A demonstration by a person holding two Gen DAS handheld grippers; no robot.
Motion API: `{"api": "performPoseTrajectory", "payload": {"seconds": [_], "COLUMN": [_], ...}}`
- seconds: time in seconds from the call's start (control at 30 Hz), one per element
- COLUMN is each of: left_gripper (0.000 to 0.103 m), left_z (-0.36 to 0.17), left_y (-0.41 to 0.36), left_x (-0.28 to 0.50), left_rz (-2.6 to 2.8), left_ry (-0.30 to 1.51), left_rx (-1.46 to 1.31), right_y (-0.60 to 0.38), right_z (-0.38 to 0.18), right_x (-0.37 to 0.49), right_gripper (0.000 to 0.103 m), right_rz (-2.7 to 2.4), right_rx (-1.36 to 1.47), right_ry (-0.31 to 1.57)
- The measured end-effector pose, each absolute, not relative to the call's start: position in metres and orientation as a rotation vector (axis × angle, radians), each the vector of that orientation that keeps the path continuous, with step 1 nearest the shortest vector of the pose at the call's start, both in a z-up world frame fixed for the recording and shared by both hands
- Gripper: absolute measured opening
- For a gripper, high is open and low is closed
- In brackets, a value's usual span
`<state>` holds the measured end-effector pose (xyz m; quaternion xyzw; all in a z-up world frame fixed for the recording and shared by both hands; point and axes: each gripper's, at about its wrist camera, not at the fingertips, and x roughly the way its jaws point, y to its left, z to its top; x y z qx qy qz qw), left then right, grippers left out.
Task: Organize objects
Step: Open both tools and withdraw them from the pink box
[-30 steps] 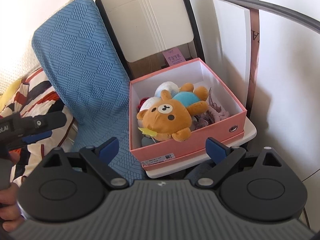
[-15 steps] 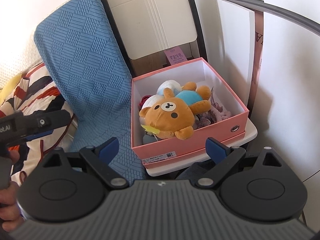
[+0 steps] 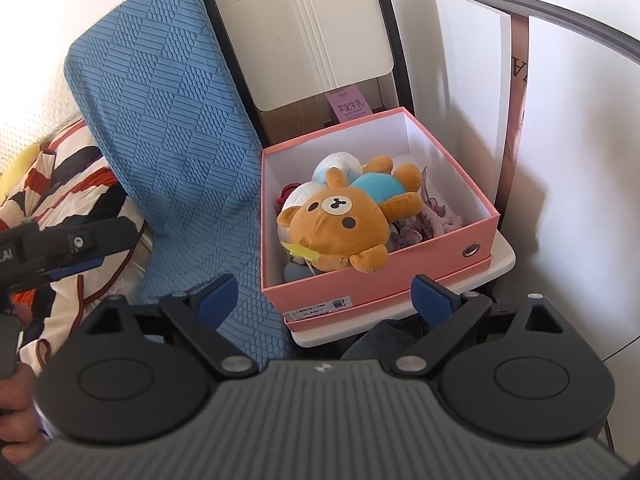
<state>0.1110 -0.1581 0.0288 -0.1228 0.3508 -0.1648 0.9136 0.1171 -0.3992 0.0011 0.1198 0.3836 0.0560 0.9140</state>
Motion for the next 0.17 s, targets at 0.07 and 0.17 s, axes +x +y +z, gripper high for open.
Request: {"api": "performPoseTrajectory", "payload": {"seconds": [0.07,0.17], "left_gripper": [0.095,0.095], "left_z": [0.0286,0.0288], "left_y": [-0.1583,-0.1590], "left_x": [0.1113,0.1112], "left_rz": [-0.337,-0.336], "left_ry": [0.724,0.724], "left_rx": [-0.254,-0.256], "right_y": [-0.3989,-0.3989], "right_z": [0.0009,0.0003], "right_x": [0.1174,0.1180], "right_gripper": [0.095,0.095], "right_rz": [0.113,0.116], "right_rx": [0.246,0.246], "right_ry": [0.791,0.794]}}
